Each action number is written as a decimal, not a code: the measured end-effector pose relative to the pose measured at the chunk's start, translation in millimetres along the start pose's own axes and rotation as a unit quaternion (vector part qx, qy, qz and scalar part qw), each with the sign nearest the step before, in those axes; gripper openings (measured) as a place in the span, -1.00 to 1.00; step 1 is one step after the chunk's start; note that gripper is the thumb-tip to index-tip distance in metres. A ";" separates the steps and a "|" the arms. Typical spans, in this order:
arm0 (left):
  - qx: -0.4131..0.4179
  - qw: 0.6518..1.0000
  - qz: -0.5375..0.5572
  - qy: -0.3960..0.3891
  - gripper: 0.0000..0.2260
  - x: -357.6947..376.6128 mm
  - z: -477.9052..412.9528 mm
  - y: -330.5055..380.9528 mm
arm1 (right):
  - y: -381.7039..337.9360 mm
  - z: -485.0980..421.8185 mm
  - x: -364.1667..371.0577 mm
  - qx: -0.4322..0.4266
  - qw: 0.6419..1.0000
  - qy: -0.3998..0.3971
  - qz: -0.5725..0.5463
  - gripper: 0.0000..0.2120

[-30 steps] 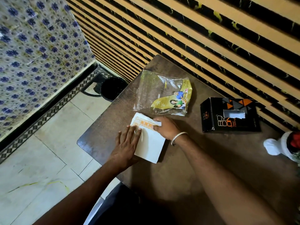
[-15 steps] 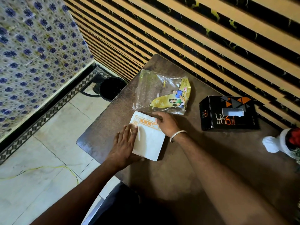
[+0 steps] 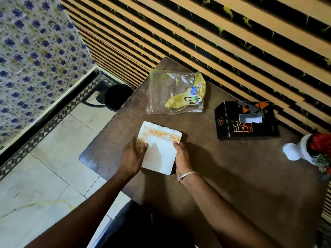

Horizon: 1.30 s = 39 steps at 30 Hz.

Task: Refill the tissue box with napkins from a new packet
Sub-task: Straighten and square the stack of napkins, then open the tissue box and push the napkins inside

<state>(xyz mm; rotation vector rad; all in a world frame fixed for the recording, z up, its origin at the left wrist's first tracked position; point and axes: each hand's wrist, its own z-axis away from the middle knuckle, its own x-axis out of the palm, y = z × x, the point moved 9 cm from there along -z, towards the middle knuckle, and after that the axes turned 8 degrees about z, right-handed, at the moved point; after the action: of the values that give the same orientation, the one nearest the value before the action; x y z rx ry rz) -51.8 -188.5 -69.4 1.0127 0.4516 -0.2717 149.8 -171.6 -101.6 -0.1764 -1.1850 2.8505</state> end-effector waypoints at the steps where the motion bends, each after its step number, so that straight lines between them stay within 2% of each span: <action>1: 0.000 1.000 -0.002 -0.001 -0.29 0.1 0.9 -0.3 | -1.7 0.2 2.5 0.002 1.000 -0.006 -0.009 -0.71; 7: 0.004 1.000 -0.022 -0.016 -0.50 -0.8 6.1 9.6 | -3.9 1.1 3.3 -0.003 1.000 -0.026 0.009 -0.69; 10: 0.008 1.000 -0.021 0.005 -0.38 -5.1 2.8 13.2 | -5.9 1.3 -6.2 -0.008 1.000 -0.011 0.027 -0.61; 13: 0.046 0.998 -0.033 0.030 -0.33 1.9 -3.7 35.8 | -33.2 8.5 -53.0 -0.086 0.986 0.102 0.097 -0.52; 15: 0.081 0.996 -0.016 0.019 -0.39 19.0 -8.0 65.6 | -66.2 20.0 -100.6 -0.182 0.953 0.208 0.120 -0.58; 17: 0.098 0.995 0.002 -0.019 -0.40 45.6 -11.2 95.5 | -92.6 30.1 -155.7 -0.231 0.913 0.314 0.120 -0.60; 21: 0.094 0.986 0.031 -0.135 -0.35 107.5 -13.1 148.5 | -126.4 27.2 -245.9 -0.199 0.878 0.419 0.120 -0.45; 24: 0.074 0.971 0.087 -0.210 -0.34 152.7 -8.8 177.0 | -129.8 0.8 -291.0 -0.139 0.889 0.409 0.153 -0.33; 27: 0.038 0.953 0.150 -0.261 -0.33 192.3 -7.5 186.7 | -121.0 -25.1 -305.5 -0.107 0.923 0.342 0.137 -0.25; 29: 0.029 0.943 0.175 -0.282 -0.38 209.4 -4.3 193.0 | -114.0 -36.5 -305.1 -0.091 0.946 0.290 0.112 -0.23; 32: 0.012 0.919 0.212 -0.333 -0.49 227.7 1.9 199.5 | -102.5 -44.0 -306.0 -0.080 0.956 0.265 0.096 -0.12; 33: 0.007 0.914 0.216 -0.342 -0.44 229.2 4.8 201.7 | -98.3 -41.2 -305.8 -0.072 0.957 0.267 0.090 -0.12; 35: -0.008 0.916 0.219 -0.336 -0.25 229.4 5.6 196.4 | -88.7 -32.0 -304.0 -0.079 0.953 0.278 0.092 -0.27; 36: -0.010 0.917 0.218 -0.335 -0.25 229.2 5.0 191.2 | -85.6 -23.2 -303.1 -0.091 0.947 0.292 0.094 -0.34; 37: -0.011 0.918 0.216 -0.333 -0.34 225.7 7.6 187.9 | -77.9 -13.4 -301.1 -0.095 0.944 0.303 0.085 -0.37; 39: 0.004 0.917 0.212 -0.337 -0.49 219.8 14.3 182.3 | -58.4 7.6 -294.1 -0.105 0.942 0.312 0.059 -0.35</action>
<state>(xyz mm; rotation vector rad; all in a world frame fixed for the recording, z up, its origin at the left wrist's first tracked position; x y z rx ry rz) 220.8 -110.8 -32.1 0.9304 -0.3970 -0.2126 440.8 -162.0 -29.5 -1.0950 -1.3344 2.4258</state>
